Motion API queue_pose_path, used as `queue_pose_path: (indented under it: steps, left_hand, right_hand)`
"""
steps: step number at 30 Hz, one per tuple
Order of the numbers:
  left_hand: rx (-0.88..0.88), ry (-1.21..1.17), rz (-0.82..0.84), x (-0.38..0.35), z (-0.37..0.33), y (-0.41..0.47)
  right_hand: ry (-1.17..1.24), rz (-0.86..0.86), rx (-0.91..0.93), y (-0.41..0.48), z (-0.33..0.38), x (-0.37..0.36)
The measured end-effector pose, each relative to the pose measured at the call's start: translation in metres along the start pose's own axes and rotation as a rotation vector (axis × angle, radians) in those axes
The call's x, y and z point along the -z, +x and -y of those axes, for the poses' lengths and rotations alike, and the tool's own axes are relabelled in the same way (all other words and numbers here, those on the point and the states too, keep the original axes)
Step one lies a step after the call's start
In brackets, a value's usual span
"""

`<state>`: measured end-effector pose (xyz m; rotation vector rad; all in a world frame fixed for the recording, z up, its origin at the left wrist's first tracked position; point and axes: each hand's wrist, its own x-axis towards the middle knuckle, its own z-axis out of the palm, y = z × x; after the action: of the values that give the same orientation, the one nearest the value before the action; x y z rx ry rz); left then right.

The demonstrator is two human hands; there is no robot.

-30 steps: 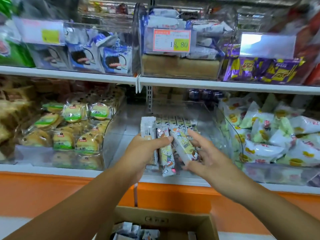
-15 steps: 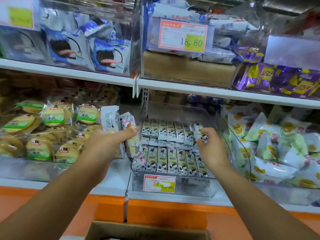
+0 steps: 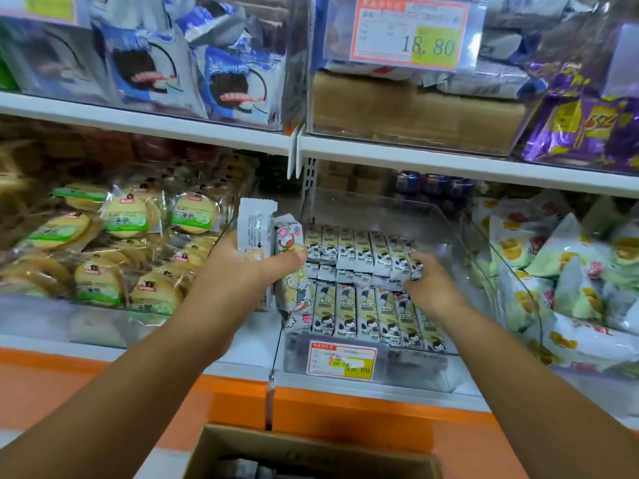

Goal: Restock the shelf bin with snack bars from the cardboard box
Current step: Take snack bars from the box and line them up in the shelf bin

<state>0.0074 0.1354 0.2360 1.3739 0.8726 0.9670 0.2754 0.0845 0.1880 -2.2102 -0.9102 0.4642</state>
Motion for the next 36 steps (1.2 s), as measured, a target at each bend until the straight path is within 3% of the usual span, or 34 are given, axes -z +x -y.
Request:
queue_pose_path:
  steps: [6, 10, 12, 14, 16, 18, 30, 36]
  left_hand:
    - [0.0, 0.096, 0.011, -0.003, -0.001, -0.009]
    - [0.003, 0.079, 0.029, -0.007, -0.003, -0.017]
    - [0.015, 0.06, 0.044, -0.009, -0.002, -0.019]
    - [0.035, 0.038, 0.066, -0.011, 0.0, -0.021]
    - [0.056, 0.027, 0.077, -0.013, 0.002, -0.024]
    - [0.075, 0.01, 0.086, -0.015, 0.003, -0.026]
    - [0.112, -0.094, 0.106, -0.007, -0.004, -0.034]
    - [0.121, 0.055, 0.171, 0.011, -0.002, -0.03]
  right_hand:
    - [-0.077, -0.005, 0.012, -0.011, 0.001, 0.004]
    - [-0.237, -0.106, 0.224, -0.048, 0.02, 0.01]
    - [-0.129, -0.109, 0.387, -0.077, 0.036, 0.008]
    - [0.073, 0.034, 0.472, -0.109, 0.049, 0.004]
    - [0.228, 0.245, 0.459, -0.137, 0.055, -0.001]
    - [0.244, 0.333, 0.464, -0.153, 0.054, -0.005]
    - [0.341, 0.254, 0.452, -0.14, 0.053, 0.006]
    - [0.395, 0.301, 0.418, -0.125, 0.048, 0.017]
